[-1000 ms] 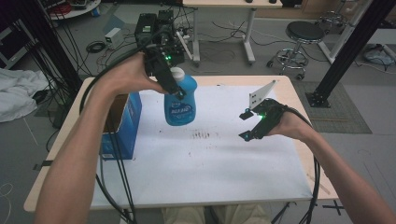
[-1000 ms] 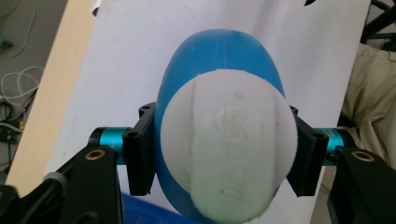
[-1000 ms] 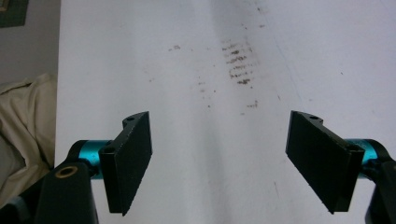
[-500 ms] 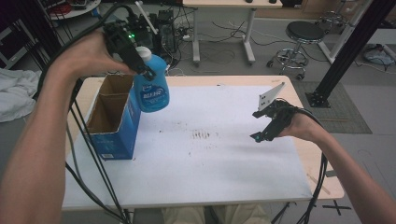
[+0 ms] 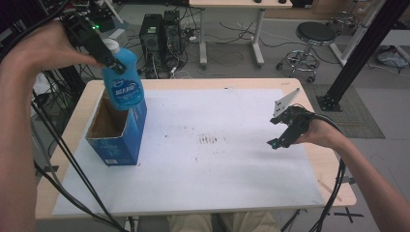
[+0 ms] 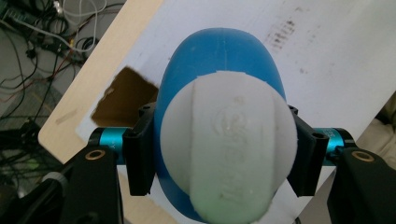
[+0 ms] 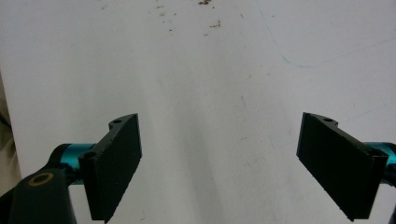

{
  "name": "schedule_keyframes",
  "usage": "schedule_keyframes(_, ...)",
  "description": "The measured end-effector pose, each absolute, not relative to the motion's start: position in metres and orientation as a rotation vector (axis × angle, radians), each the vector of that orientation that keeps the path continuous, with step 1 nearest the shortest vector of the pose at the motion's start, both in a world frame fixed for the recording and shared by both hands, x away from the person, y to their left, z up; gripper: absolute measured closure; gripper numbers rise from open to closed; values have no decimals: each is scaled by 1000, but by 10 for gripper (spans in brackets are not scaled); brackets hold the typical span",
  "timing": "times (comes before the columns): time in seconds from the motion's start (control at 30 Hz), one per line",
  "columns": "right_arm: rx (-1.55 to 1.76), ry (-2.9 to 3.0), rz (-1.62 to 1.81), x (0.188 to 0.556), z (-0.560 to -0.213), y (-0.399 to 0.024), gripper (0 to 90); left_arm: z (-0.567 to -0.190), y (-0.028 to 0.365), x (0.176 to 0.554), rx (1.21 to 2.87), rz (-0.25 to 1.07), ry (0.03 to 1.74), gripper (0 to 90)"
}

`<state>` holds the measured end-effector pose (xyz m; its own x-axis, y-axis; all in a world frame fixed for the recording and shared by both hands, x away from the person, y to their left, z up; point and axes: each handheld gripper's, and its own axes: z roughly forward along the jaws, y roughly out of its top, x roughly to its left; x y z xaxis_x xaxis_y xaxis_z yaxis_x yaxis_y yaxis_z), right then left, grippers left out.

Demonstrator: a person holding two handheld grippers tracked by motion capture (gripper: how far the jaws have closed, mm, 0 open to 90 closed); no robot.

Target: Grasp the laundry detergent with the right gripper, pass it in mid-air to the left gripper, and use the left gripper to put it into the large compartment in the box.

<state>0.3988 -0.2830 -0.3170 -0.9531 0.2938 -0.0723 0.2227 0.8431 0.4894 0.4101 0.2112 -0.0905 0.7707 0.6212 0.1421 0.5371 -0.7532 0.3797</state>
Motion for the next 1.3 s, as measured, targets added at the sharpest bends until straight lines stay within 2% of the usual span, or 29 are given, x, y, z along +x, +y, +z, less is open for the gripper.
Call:
schedule_keyframes(0.3, 433, 2859, 705, 398, -320, -292, 132, -103, 238, 409, 2676, 383, 981, 382)
schedule_keyframes(0.53, 442, 2853, 700, 396, -321, -295, 132, -120, 247, 408, 2697, 352, 987, 382)
schedule_keyframes(1.07, 471, 2854, 664, 394, -331, -299, 132, -199, 257, 423, 2769, 231, 996, 382)
schedule_keyframes(1.3, 471, 2855, 652, 395, -337, -298, 133, -235, 255, 429, 2837, 183, 933, 382)
